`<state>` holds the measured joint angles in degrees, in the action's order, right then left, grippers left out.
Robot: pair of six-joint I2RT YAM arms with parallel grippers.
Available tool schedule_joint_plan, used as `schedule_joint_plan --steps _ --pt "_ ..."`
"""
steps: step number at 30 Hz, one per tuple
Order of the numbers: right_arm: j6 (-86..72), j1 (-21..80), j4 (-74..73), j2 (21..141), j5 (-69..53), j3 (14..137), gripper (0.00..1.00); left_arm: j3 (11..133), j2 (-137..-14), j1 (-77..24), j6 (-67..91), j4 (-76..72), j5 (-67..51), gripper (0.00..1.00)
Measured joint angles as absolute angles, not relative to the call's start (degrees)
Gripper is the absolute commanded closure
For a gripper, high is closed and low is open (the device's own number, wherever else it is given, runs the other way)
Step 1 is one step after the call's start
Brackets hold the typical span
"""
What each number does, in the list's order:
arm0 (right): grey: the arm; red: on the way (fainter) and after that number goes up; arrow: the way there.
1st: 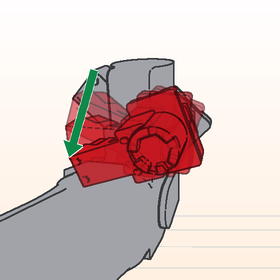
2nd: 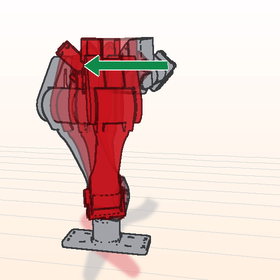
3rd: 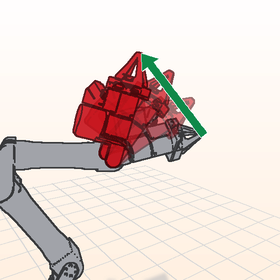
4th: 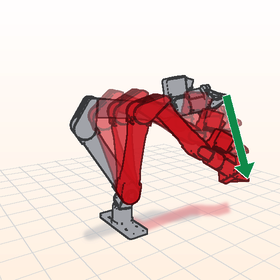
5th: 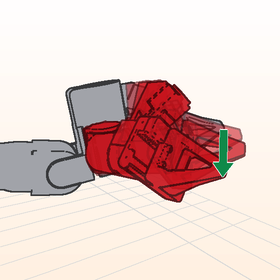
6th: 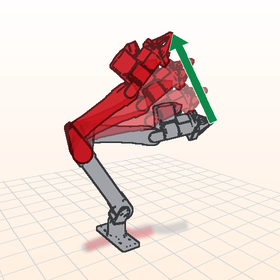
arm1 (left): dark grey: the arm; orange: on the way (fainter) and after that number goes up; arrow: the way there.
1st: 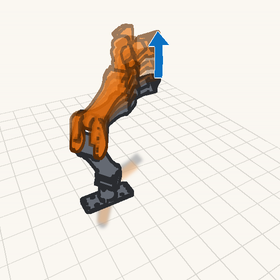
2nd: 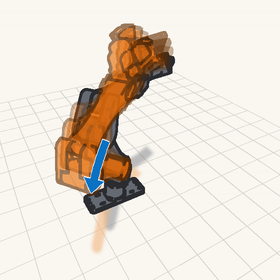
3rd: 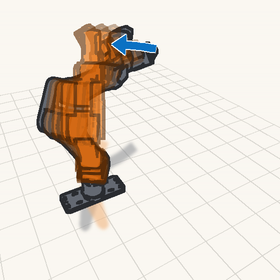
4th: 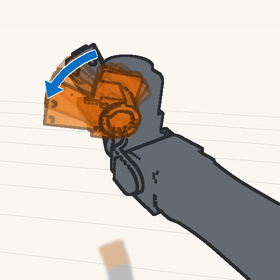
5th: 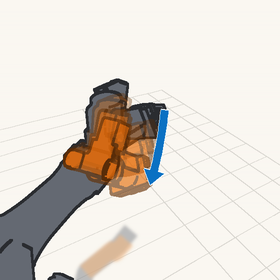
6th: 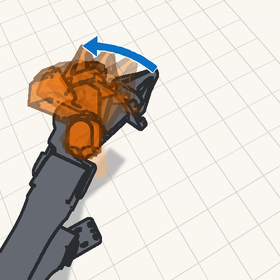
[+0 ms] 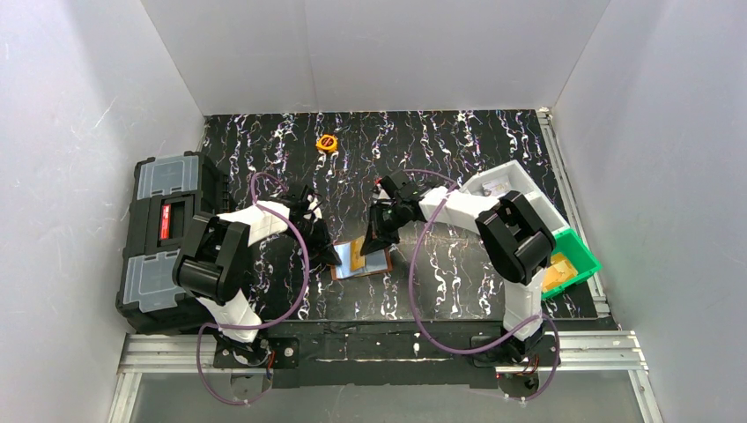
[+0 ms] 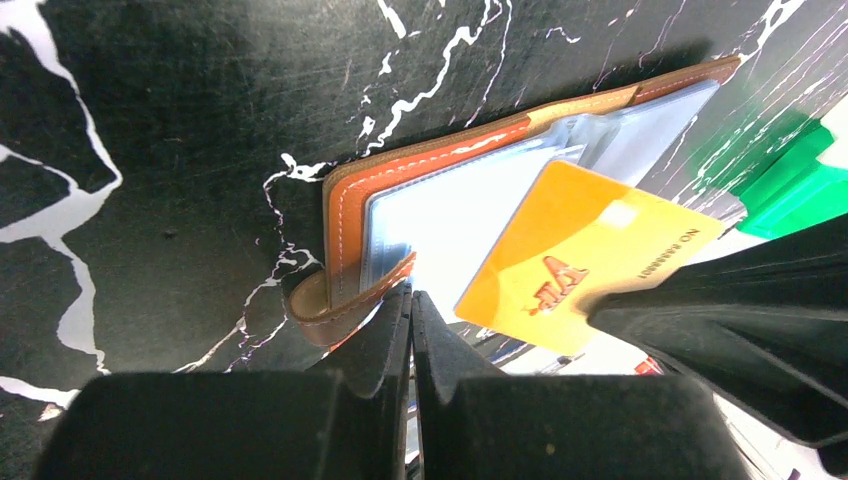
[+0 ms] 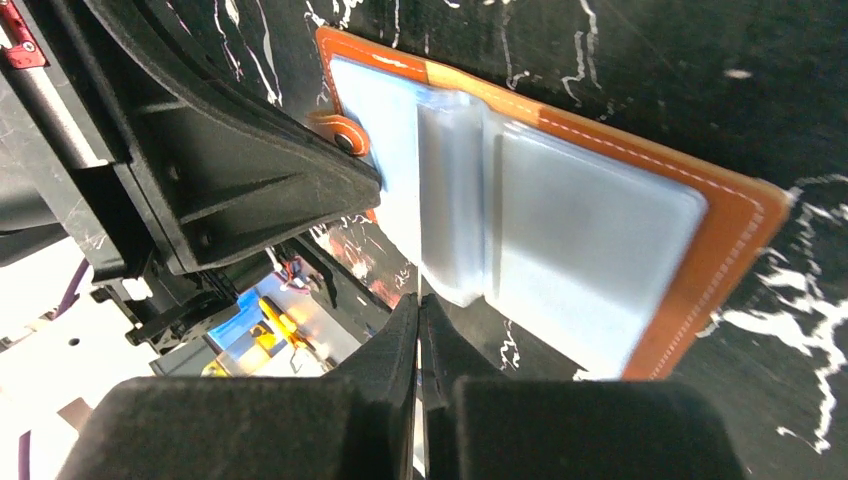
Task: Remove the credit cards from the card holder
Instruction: Place the credit card in the storage box.
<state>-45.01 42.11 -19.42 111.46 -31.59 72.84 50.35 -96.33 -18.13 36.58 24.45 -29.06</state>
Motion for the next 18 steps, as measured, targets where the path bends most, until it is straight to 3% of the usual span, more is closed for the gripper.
schedule_joint_plan --steps 10,13,18 --pt "-45.01 38.7 -19.73 104.86 -30.17 69.49 0.99 54.92 -95.68 -18.22 34.0 29.78 -26.94 0.99" --pt "-45.08 36.69 -19.99 100.73 -29.87 67.61 0.99 59.27 -94.8 -18.41 32.75 32.18 -26.72 0.86" --pt "-45.78 31.57 -21.04 92.84 -27.88 64.14 0.99 66.15 -92.51 -20.01 31.07 34.2 -26.89 0.48"
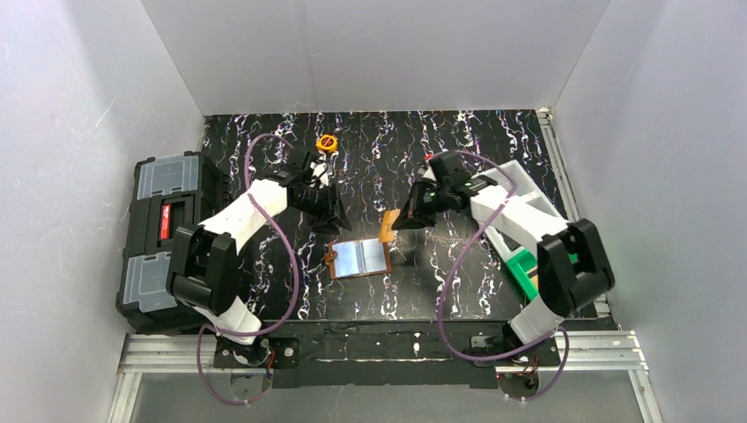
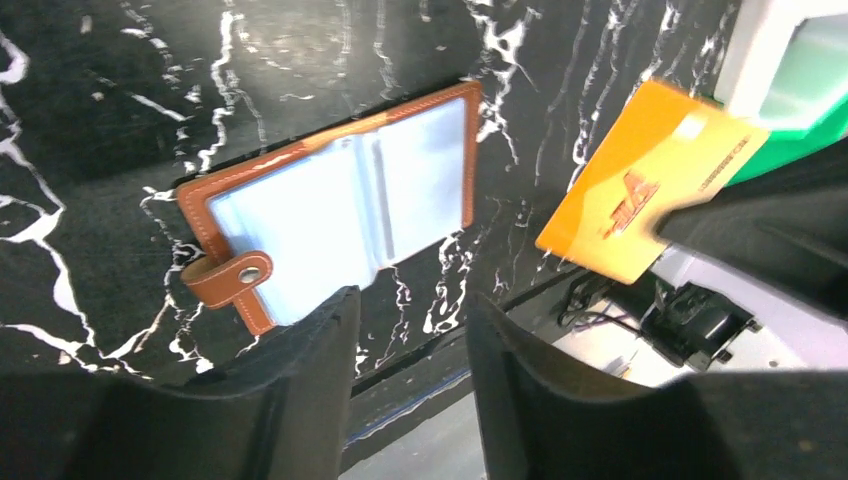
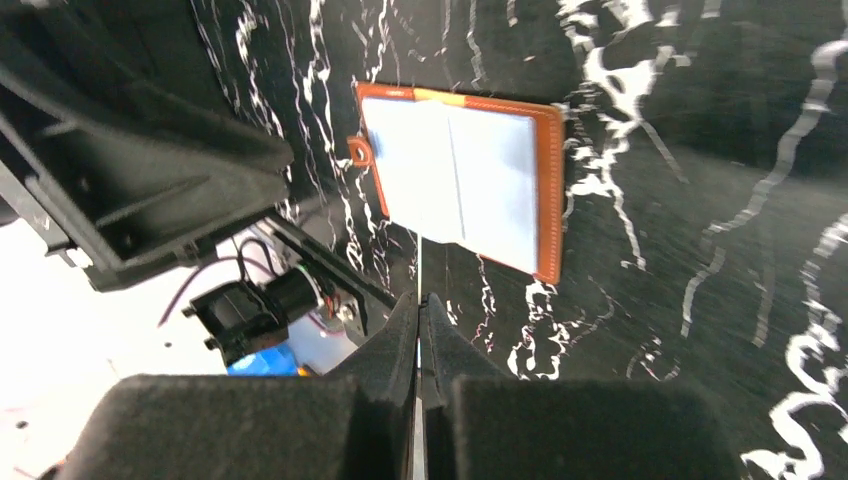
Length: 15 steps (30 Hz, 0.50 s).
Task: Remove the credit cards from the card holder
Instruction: Place the credit card in the storage box.
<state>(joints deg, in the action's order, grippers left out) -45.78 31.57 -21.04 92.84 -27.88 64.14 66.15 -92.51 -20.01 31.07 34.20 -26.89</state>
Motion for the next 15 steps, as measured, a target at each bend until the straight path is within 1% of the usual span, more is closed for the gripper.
schedule_joint_plan --steps 3,4,7,8,15 --pt "-46.39 28.21 -22.76 87.53 -25.54 61.84 0.99 68.1 -91.68 -21.78 30.65 34.89 -27.24 0.25" --pt "-46.59 27.14 -23.64 85.78 -24.53 61.23 0.99 68.49 -91.59 -22.5 30.57 35.03 -27.49 0.18" --pt "-47.09 24.67 -26.63 80.95 -20.95 59.92 0.99 69.12 -91.55 -24.62 30.5 35.48 -27.92 0.03" --pt "-47.4 24.05 -27.77 79.24 -19.59 59.48 0.99 69.32 -91.55 -25.19 30.46 35.77 -28.01 0.02" --pt "-48.8 19.49 -38.68 69.23 -9.3 59.0 0.99 71.94 -91.55 -26.92 29.93 37.45 -28.75 0.02"
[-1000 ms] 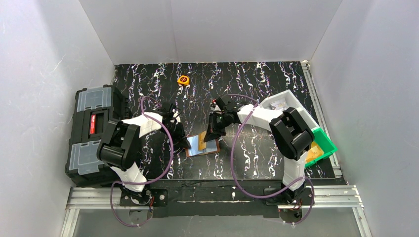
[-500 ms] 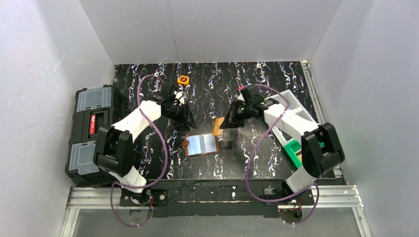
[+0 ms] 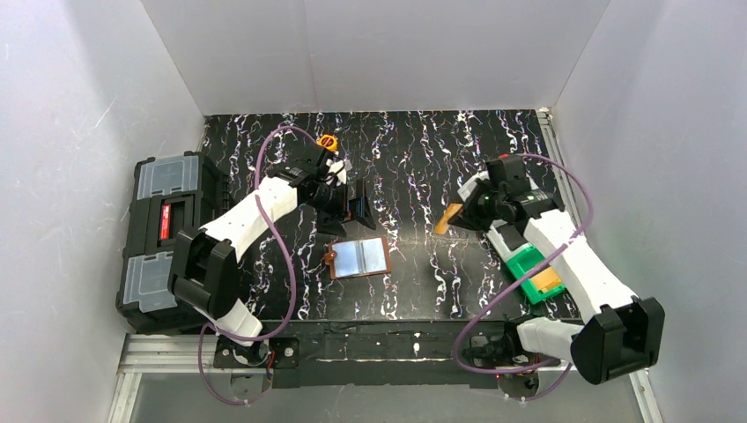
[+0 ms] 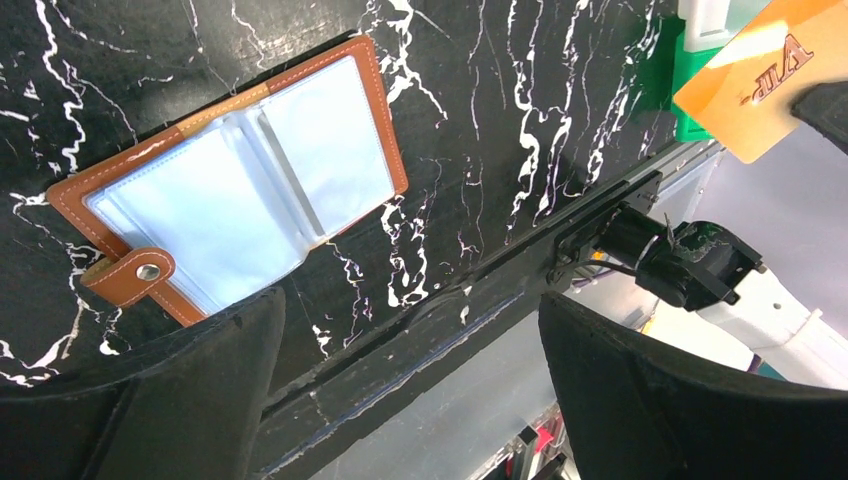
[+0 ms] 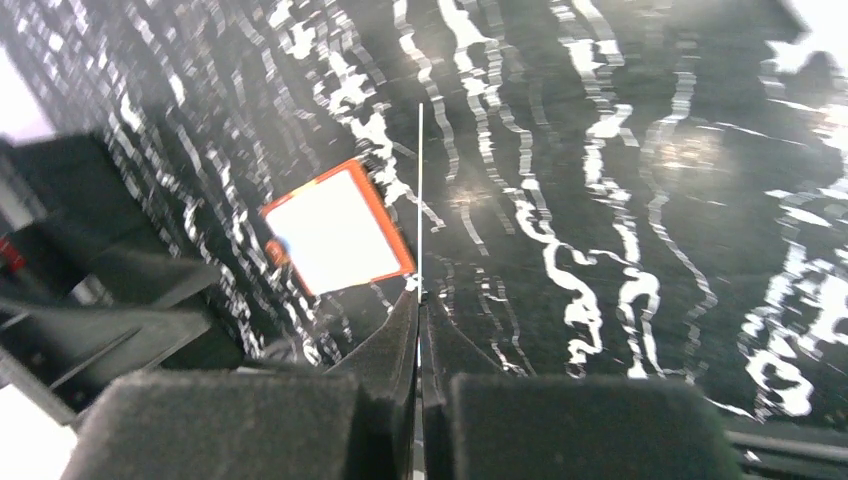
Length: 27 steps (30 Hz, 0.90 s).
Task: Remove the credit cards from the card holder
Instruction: Place the credit card in the storage box.
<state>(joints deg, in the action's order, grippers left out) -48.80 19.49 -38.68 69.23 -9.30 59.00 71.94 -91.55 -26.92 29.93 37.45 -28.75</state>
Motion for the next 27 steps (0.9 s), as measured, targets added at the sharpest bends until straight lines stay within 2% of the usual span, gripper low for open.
schedule_joint_plan --steps 15,27 --pt "-47.62 -2.44 -63.96 61.58 11.84 60.64 0.99 76.38 -92.95 -27.0 27.42 39.59 -29.63 0.02" --pt "-45.15 -14.2 -69.12 68.14 21.76 62.17 0.99 76.38 -93.36 -27.14 27.05 39.59 -30.5 0.02"
